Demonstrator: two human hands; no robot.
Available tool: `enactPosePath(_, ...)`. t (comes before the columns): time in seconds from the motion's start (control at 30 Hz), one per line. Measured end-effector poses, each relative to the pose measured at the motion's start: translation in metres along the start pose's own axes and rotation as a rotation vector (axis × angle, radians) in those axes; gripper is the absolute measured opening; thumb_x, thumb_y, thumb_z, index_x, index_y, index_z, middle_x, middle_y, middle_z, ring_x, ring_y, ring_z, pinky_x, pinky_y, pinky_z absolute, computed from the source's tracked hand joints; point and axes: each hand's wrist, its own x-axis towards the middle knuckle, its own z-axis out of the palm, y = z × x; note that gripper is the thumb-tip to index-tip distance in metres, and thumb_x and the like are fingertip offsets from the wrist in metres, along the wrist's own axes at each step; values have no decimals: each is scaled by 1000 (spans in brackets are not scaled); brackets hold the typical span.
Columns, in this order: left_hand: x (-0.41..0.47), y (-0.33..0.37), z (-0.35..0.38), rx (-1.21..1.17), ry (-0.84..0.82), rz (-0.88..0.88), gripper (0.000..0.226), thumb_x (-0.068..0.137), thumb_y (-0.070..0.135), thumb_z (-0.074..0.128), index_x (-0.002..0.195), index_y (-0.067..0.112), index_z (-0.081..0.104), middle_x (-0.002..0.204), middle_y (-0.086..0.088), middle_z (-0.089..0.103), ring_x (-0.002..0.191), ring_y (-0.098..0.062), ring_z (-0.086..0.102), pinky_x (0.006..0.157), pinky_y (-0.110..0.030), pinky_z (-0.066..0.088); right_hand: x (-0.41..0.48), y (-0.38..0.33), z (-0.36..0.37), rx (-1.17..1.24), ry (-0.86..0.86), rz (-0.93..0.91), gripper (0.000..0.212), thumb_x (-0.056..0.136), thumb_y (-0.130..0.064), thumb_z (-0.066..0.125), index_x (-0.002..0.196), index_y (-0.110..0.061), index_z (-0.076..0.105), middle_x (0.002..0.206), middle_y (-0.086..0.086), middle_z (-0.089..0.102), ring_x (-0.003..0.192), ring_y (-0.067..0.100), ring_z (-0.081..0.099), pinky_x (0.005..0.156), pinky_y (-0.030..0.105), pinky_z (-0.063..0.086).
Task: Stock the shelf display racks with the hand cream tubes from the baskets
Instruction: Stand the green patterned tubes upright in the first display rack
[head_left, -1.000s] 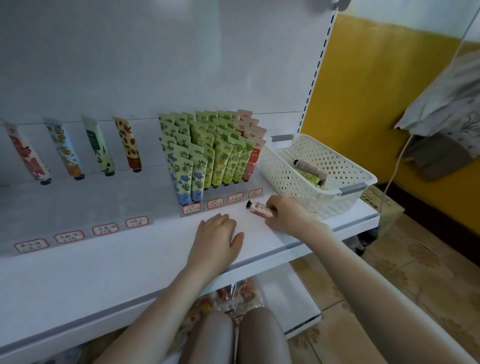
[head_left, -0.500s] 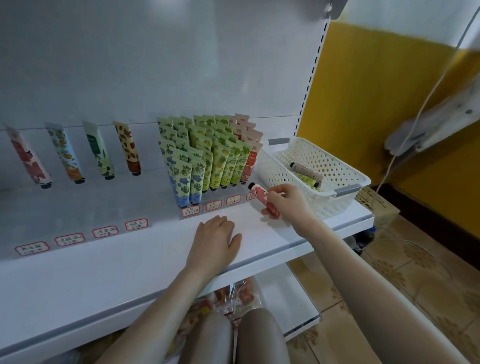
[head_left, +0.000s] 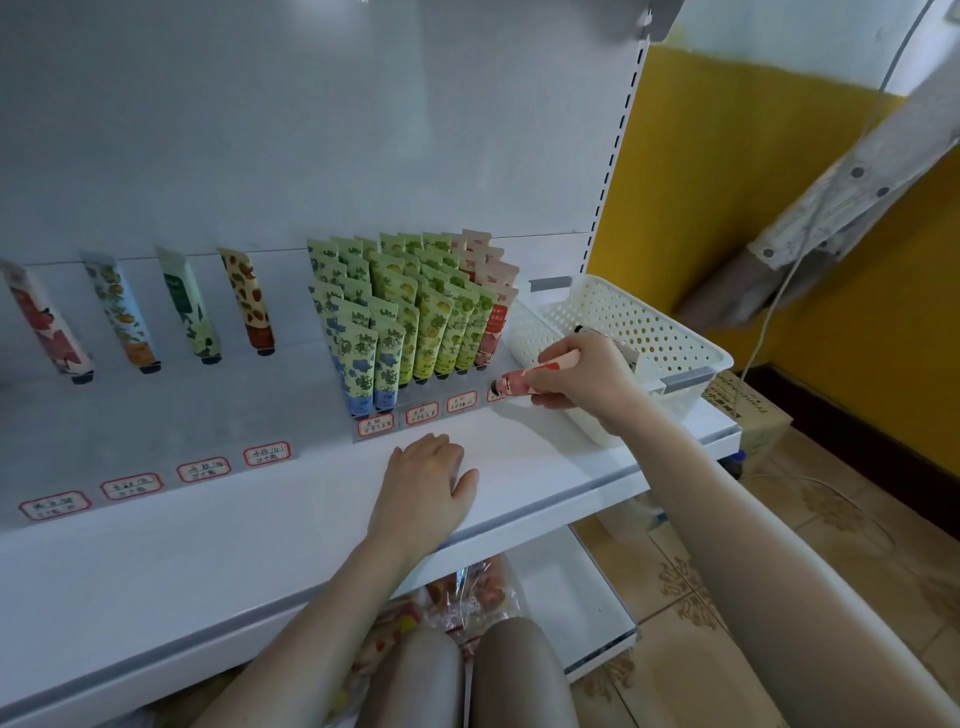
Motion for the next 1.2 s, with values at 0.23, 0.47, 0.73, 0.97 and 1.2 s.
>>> enactPosePath(0.23,-1,0,0,-20,10,-7,42,84,39,33,89,8,60,87,-1,55,89,-21,50,78,-33,35,13,-5,-2,32,-2,-39,17,84,-2,62,98,-7,55,84,9,60,77,27,67,80,39,57)
enactPosePath(0.47,-2,1,-1,-26,14,-13,42,87,40,35,95,8,62,94,-1,58,95,-21,52,83,-32,36,38,-13,1,-277,177,-157,14,82,-5,60,92,-3,51,81,18,67,59,27,61,46,29,50)
enactPosePath(0.73,-2,2,-1,-17,38,17,29,93,32,45,97,8,60,96,-1,57,95,-19,50,83,-32,36,54,-20,4,-319,116,-287,28,89,-5,55,116,1,51,97,18,63,84,32,62,59,34,49)
enactPosePath(0.97,-2,1,0,-10,44,22,28,92,32,43,93,10,59,93,0,55,93,-17,48,81,-31,34,62,-21,8,-296,112,-310,21,89,-6,57,108,2,56,105,21,63,92,36,63,81,49,53)
enactPosePath(1.2,-2,1,1,-18,49,7,28,90,32,44,90,9,59,89,-1,55,90,-19,50,78,-32,33,68,-13,12,-337,92,-326,17,88,-3,55,103,4,58,102,19,65,85,29,62,62,24,51)
